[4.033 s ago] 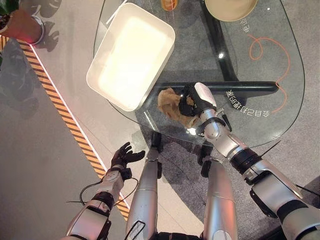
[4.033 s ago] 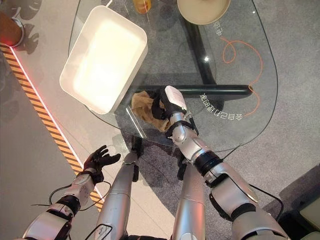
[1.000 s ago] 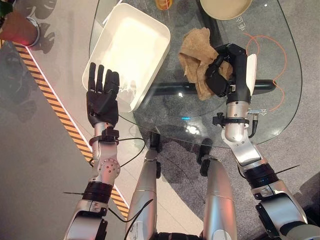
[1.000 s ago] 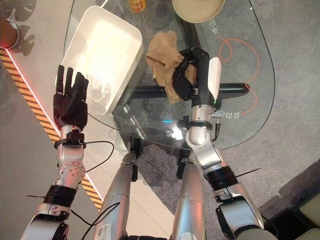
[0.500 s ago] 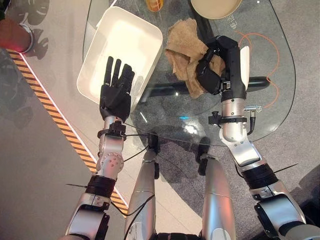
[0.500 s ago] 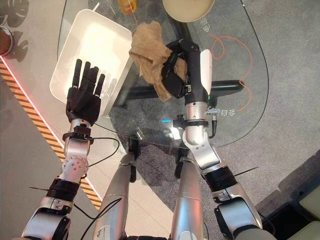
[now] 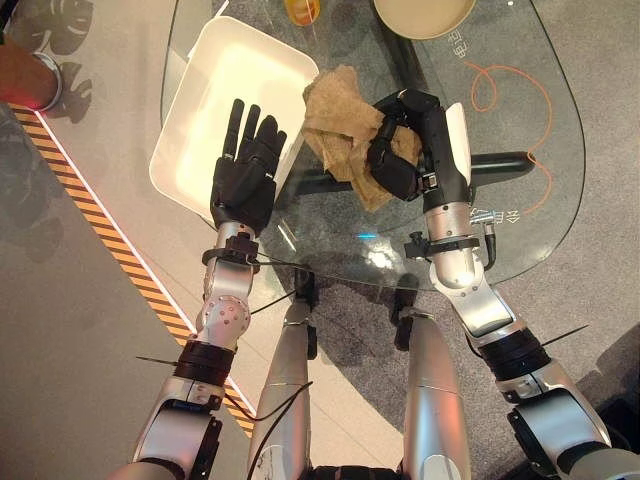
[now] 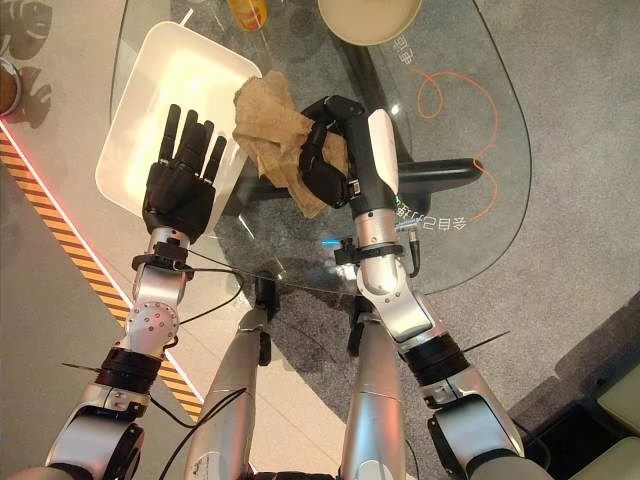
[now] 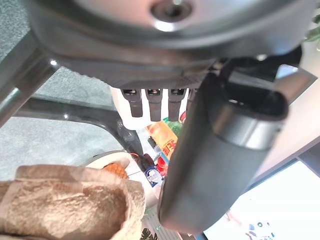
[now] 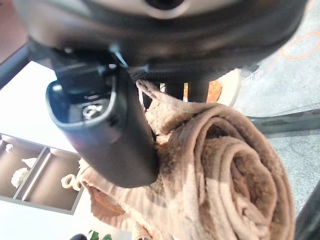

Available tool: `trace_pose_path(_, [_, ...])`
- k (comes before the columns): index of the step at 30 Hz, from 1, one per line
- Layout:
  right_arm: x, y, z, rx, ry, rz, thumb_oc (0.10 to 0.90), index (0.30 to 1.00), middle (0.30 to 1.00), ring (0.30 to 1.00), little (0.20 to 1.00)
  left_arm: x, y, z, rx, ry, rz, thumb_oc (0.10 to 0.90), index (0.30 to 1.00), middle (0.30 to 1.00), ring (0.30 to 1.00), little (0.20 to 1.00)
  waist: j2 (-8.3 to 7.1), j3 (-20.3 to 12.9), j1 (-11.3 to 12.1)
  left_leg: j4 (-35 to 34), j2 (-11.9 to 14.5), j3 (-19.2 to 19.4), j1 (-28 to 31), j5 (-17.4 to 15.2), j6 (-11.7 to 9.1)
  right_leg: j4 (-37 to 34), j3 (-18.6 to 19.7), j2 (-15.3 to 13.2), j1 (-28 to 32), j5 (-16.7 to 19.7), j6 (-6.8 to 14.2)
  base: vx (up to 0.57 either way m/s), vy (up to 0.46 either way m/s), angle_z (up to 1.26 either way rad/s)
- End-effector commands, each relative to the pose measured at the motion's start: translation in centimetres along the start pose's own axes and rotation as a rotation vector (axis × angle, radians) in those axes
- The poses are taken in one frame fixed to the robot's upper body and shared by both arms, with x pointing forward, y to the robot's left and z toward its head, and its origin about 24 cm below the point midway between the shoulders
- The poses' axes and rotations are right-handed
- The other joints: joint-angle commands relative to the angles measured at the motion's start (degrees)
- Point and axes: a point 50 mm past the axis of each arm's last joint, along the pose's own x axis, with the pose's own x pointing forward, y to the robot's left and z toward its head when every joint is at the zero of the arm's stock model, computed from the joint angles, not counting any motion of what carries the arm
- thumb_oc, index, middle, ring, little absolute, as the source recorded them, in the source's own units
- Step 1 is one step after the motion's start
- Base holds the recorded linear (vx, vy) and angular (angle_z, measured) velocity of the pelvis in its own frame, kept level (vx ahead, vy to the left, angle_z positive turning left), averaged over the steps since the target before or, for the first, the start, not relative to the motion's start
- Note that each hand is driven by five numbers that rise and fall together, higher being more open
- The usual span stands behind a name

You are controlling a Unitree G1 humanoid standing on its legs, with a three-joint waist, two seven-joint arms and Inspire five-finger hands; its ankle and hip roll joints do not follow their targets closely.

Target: Wipe the table with a cloth and put it in the basket.

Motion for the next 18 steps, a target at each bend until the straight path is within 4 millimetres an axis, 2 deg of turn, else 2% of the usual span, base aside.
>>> trace_pose_path(1, [2.6,-1.0,10.4,0.193,-0.484,-0.057,0.100,0.300,0.300,0.300,0.200,1.8,-5.6,1.6,-0.048,-0.081,-0.281,0.800,0.900,0.900,0.900,0.900,-1.15,-1.5,0.2,5.8,-3.9,5.3,1.6,-7.9,4.4,-6.7,-1.1,3.9,4.2,3.6,-0.3,0.00,0.000,0.00])
trace_pose_path(18, [2.6,0.3,11.1,0.201,-0.487,0.034,0.100,0.300,0.300,0.300,0.200,1.8,-6.9,0.1,-0.043,0.035,-0.381,0.800,0.900,0.900,0.900,0.900,-1.13,-1.5,0.3,5.6,-4.0,5.4,1.8,-7.9,4.5,-7.2,-1.2,3.8,4.3,3.9,-0.2,0.00,0.000,0.00])
